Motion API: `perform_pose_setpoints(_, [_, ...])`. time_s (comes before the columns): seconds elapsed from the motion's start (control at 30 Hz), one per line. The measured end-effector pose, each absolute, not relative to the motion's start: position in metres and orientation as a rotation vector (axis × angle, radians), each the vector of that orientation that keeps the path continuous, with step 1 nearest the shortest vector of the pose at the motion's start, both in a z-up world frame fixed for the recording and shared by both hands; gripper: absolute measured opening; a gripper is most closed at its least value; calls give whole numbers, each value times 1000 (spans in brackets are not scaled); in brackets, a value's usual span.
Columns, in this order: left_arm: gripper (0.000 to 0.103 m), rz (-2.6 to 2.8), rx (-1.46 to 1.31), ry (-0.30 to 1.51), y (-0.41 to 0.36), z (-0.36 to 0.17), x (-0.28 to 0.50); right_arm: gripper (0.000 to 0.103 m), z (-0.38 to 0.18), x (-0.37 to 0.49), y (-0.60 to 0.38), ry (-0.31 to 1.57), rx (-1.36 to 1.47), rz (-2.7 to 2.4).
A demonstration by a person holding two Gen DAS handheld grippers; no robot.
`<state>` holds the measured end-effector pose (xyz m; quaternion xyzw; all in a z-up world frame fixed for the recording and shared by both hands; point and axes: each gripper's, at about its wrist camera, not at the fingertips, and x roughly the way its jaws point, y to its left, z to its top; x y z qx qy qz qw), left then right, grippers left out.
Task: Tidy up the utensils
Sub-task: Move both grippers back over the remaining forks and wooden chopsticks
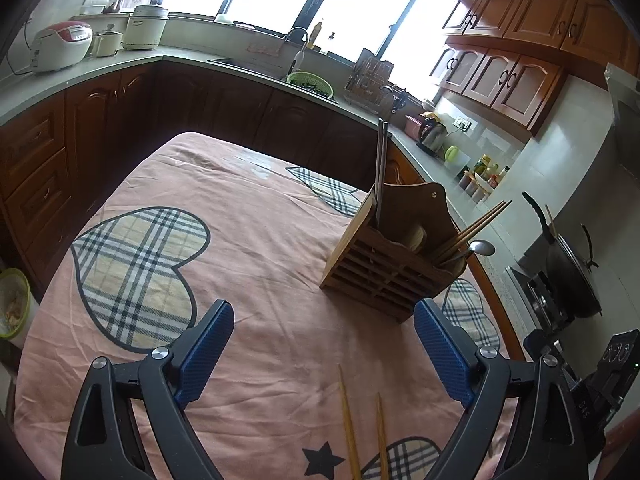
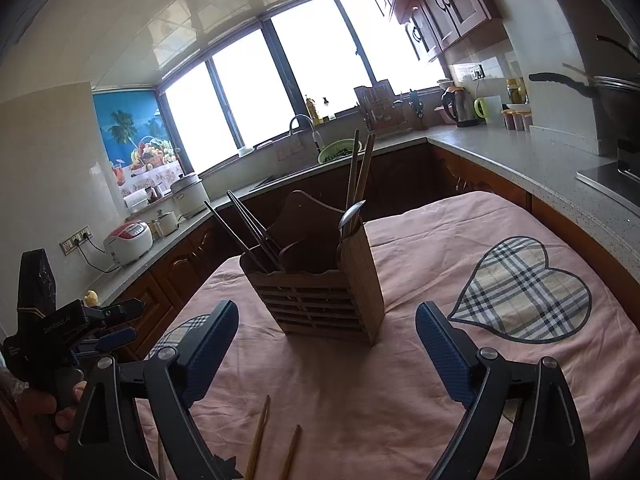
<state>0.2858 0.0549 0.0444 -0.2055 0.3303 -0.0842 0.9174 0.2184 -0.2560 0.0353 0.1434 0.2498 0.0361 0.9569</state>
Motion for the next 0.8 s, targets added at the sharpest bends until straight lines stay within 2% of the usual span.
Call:
perform_pose_setpoints(0.23, [93, -138, -348, 669, 49, 46, 245, 99, 36, 195, -246, 508, 318, 110])
perform_pose_setpoints(0.37, [100, -111, -317, 651, 46, 43, 218, 101, 33, 178, -242, 501, 319, 116])
perform_pose_setpoints(0.8, [102, -73, -168, 561, 29, 38, 142, 102, 35, 123, -220, 448, 218, 133])
